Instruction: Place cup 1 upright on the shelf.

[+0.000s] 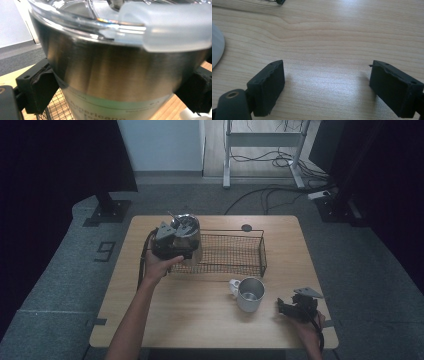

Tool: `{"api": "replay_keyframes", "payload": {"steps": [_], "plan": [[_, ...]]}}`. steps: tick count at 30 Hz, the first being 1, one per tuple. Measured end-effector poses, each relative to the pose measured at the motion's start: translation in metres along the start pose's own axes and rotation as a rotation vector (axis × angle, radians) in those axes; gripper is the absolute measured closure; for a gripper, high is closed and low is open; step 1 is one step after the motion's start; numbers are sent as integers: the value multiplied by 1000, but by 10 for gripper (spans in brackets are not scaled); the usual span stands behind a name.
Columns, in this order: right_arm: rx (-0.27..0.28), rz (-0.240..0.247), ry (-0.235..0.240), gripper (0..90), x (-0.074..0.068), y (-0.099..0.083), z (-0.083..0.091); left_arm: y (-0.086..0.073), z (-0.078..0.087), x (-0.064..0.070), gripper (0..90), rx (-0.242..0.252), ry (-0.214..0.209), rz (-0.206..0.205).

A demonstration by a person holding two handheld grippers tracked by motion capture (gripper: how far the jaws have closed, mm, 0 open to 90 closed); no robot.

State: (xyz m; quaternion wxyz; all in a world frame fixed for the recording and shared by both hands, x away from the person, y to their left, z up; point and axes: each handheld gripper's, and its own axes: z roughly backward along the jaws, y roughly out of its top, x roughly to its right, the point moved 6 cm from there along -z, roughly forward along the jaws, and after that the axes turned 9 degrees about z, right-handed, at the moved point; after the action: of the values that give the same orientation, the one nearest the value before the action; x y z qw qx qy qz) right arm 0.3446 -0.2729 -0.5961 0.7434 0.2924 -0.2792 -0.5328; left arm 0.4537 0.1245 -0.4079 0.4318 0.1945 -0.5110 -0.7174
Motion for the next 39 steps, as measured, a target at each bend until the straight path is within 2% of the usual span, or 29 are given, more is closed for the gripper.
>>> {"api": "replay_keyframes", "payload": {"steps": [17,22,39], "plan": [[-1,-1,0,126,0,0,0,-1,-18,-9,42,-23,1,18],[0,-1,0,126,0,0,0,1,-24,-11,42,-32,11,10],[0,-1,0,127,0,0,0,6,-38,-18,42,-34,19,22]]}}
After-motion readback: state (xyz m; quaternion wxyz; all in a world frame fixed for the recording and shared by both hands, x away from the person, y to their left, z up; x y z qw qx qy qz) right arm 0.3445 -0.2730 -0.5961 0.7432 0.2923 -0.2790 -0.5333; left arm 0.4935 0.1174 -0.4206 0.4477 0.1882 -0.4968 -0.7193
